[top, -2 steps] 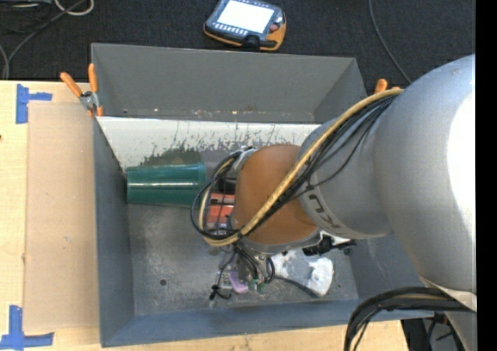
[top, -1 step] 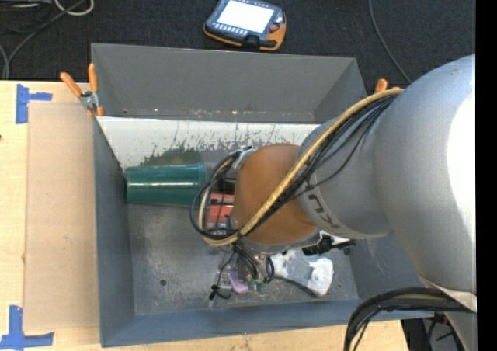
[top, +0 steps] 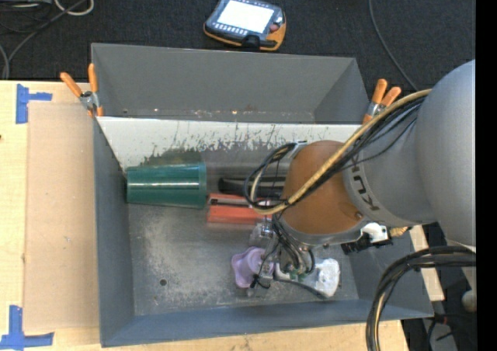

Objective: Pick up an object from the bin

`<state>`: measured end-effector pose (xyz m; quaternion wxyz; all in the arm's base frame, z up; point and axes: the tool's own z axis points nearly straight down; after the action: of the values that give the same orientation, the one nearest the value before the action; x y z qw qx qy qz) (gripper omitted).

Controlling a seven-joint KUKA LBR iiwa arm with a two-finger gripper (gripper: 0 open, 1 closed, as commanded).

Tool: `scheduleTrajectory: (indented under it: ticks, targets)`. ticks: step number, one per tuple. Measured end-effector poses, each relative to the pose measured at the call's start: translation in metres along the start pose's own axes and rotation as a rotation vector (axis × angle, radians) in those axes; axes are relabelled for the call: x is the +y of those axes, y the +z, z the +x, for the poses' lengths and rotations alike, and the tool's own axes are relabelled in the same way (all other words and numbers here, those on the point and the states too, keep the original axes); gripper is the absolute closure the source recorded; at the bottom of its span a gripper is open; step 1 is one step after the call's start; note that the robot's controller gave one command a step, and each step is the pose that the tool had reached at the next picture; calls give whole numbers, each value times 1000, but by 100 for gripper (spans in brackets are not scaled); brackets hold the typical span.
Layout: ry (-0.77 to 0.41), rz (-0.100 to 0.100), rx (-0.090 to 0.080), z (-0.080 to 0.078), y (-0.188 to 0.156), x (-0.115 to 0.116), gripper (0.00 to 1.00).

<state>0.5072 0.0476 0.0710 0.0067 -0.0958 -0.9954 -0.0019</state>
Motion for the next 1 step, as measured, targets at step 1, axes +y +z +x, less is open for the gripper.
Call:
scheduleTrajectory:
  ticks: [1]
  targets:
    - [-30,-2,-1,27,-1,4,0]
